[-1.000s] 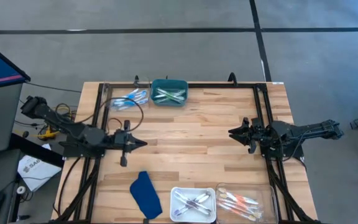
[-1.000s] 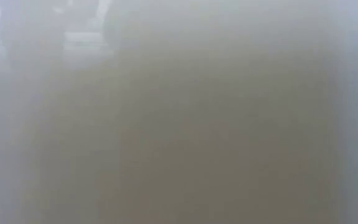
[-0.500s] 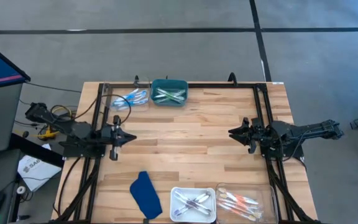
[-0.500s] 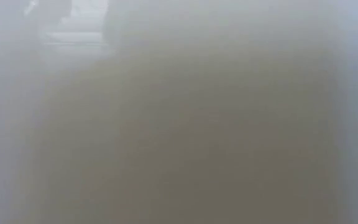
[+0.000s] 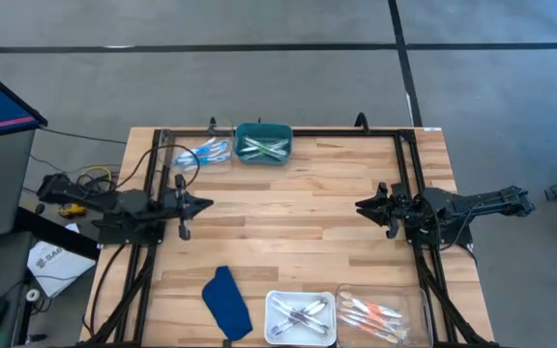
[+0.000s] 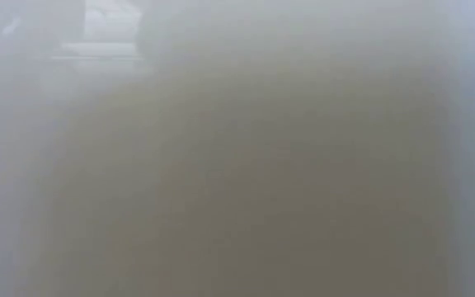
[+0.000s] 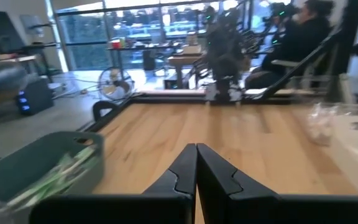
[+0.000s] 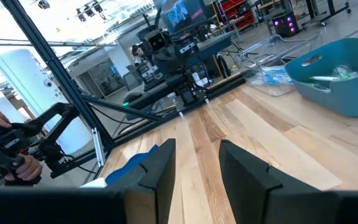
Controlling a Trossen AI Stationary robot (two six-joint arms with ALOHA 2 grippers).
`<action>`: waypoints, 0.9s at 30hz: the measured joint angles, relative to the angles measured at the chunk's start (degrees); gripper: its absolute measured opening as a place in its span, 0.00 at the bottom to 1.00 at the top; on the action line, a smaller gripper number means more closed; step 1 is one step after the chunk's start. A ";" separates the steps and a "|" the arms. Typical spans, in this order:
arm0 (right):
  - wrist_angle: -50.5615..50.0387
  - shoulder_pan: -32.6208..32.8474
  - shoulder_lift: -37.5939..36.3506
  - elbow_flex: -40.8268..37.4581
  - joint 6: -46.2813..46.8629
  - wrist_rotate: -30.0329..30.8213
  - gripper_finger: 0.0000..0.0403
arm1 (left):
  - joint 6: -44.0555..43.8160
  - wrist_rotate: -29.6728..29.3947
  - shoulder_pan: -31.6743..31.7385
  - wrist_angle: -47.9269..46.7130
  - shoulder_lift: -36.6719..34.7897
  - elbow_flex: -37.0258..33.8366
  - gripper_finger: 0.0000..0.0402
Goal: Pick & Place Toothbrushes
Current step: Return to Home Position
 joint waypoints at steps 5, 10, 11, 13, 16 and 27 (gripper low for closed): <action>0.02 0.00 0.00 0.00 0.00 0.00 0.29 | 1.50 0.02 2.27 0.00 -1.41 -2.46 0.00; 0.02 0.00 0.00 -0.01 0.01 0.00 0.29 | 1.86 0.10 2.94 0.19 -1.70 -4.13 0.00; 0.02 0.00 0.00 -0.02 0.00 0.00 0.29 | 1.86 0.19 3.08 0.42 -1.70 -4.35 0.00; 0.02 0.00 0.00 -0.02 0.00 0.00 0.29 | 1.79 0.21 3.23 0.43 -1.70 -4.41 0.00; 0.02 0.00 0.00 -0.02 0.00 0.00 0.29 | 1.42 0.23 3.23 0.73 -1.70 -4.41 0.00; 0.02 0.00 0.02 -0.02 0.00 -0.02 0.29 | 1.16 10.39 3.21 3.03 -2.29 -5.99 0.00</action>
